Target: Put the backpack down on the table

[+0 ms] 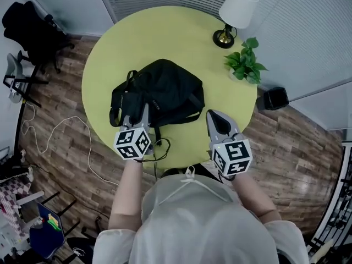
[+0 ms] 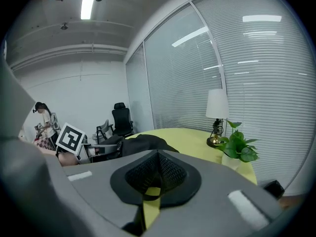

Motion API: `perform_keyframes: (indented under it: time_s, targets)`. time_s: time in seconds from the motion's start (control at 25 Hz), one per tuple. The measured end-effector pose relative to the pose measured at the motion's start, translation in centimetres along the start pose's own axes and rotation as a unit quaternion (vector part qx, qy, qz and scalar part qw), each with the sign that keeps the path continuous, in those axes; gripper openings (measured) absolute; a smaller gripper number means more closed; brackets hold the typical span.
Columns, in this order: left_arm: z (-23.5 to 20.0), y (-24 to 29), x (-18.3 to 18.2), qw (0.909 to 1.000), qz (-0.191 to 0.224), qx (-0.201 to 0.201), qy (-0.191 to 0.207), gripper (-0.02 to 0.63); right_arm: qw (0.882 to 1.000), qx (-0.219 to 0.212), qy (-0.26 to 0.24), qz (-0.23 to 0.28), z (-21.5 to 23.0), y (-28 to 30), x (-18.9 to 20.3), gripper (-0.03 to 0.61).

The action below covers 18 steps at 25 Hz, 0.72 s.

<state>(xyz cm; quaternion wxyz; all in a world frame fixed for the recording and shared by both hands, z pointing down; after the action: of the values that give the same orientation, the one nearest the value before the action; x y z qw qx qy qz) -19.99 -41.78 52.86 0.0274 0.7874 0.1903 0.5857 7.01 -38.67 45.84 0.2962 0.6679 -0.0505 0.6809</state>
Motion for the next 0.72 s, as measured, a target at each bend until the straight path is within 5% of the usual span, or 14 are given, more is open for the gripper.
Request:
perform_keyframes:
  time_s: [0.16, 0.4, 0.72]
  targets:
    - [0.6, -1.1, -0.2, 0.9992, 0.041, -0.003, 0.000, 0.097, 1.000, 0.000, -0.003, 0.000, -1.2, -0.5, 0.4, 0.000]
    - [1.6, -3.6, 0.7, 0.9994, 0.031, 0.013, 0.005, 0.394, 1.000, 0.003, -0.003, 0.002, -3.3, -1.8, 1.0, 0.000]
    - [1.0, -9.6, 1.6, 0.9987, 0.028, 0.017, 0.040, 0.382, 1.000, 0.007, 0.001, 0.010, -7.9, -3.7, 2.2, 0.000]
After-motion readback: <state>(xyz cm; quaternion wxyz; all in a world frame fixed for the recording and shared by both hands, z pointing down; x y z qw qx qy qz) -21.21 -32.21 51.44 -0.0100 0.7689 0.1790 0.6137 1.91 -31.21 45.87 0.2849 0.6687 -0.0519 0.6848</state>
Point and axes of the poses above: the fingertips, and each gripper's own axes: y forward along the fingers, z to its right, x out of its underside, the point moved 7 cm from there along -y, backward along the fingers, and after that the axes turned 5 degrees about z, right-handed, at the moved point
